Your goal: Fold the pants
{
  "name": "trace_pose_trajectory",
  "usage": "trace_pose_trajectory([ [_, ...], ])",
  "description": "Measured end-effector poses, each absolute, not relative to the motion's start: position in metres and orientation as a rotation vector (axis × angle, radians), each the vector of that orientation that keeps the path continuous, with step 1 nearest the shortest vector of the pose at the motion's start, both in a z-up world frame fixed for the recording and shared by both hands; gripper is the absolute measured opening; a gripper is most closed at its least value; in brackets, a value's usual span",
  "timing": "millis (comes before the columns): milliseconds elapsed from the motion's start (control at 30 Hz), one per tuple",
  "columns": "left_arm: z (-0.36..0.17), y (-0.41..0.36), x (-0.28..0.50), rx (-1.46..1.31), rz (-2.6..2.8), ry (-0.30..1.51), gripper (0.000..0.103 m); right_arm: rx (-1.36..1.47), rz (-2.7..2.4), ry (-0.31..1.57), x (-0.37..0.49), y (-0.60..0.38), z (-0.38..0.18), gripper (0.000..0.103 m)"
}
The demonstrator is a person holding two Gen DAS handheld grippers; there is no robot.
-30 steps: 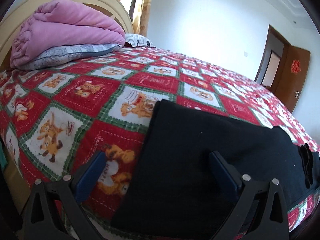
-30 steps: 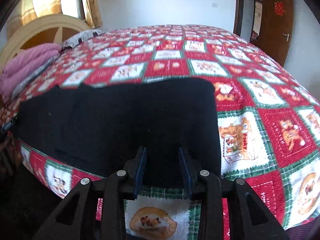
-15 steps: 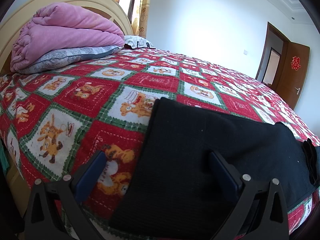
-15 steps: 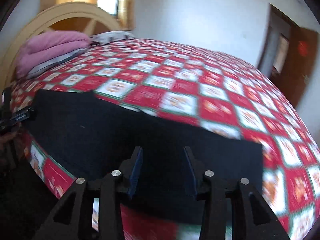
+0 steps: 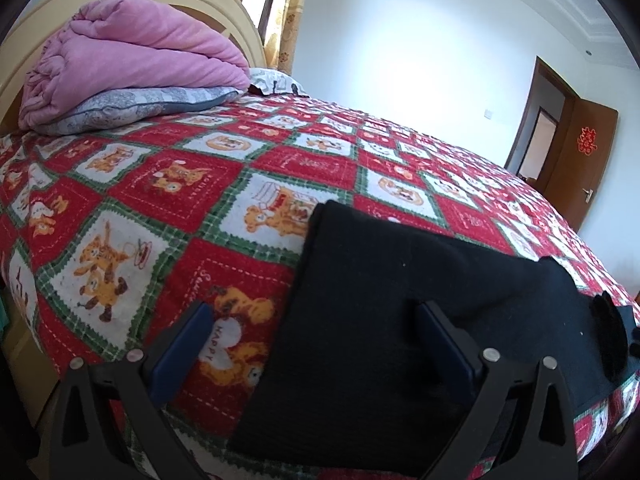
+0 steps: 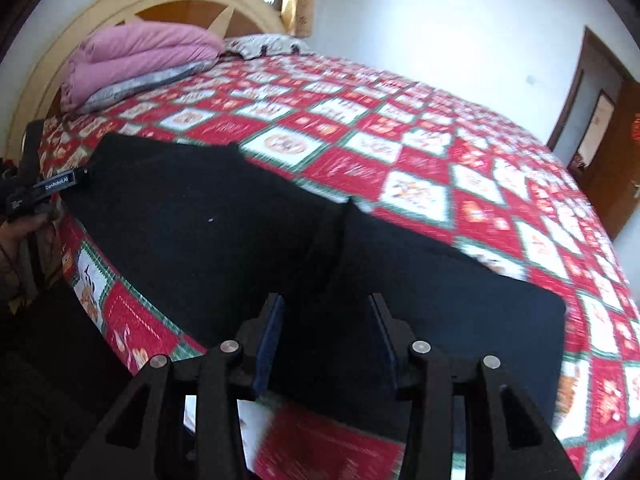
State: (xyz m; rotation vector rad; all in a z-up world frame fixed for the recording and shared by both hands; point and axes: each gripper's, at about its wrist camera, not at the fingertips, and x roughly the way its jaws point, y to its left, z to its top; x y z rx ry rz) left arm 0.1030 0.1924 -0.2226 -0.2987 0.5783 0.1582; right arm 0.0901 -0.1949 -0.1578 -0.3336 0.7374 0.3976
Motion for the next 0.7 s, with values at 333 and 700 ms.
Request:
trace_pose_trajectory([
  [333, -0.219, 0.174, 0.103, -0.202, 0.168, 0.598, 0.08, -0.203, 0.31, 0.715, 0.081, -0.244, -0.166, 0.045],
  [700, -0.221, 0.178, 0.107, -0.239, 0.143, 0.621, 0.08, -0.198, 0.292, 0.715, 0.082, -0.246, -0.182, 0.045],
])
